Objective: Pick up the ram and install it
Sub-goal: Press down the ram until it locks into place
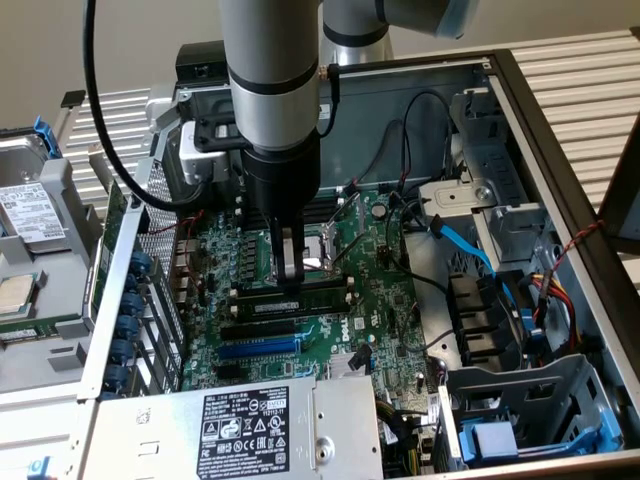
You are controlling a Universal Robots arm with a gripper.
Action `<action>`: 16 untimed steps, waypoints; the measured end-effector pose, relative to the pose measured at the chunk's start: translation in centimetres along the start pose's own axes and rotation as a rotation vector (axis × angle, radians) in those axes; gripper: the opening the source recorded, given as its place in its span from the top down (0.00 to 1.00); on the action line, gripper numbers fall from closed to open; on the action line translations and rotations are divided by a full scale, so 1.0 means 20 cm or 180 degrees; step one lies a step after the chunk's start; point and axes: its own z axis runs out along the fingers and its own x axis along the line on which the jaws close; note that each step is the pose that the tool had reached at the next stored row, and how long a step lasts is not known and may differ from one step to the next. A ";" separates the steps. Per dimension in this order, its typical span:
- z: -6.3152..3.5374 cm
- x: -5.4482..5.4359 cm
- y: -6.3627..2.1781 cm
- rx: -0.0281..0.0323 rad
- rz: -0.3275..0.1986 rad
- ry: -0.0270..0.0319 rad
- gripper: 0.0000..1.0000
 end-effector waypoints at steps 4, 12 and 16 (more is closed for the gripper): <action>-0.029 0.00 0.001 -0.0002 0.0000 -0.0005 0.89; -0.063 0.00 0.002 -0.0001 -0.0001 -0.0024 0.89; -0.064 0.00 0.002 -0.0001 -0.0001 -0.0024 0.89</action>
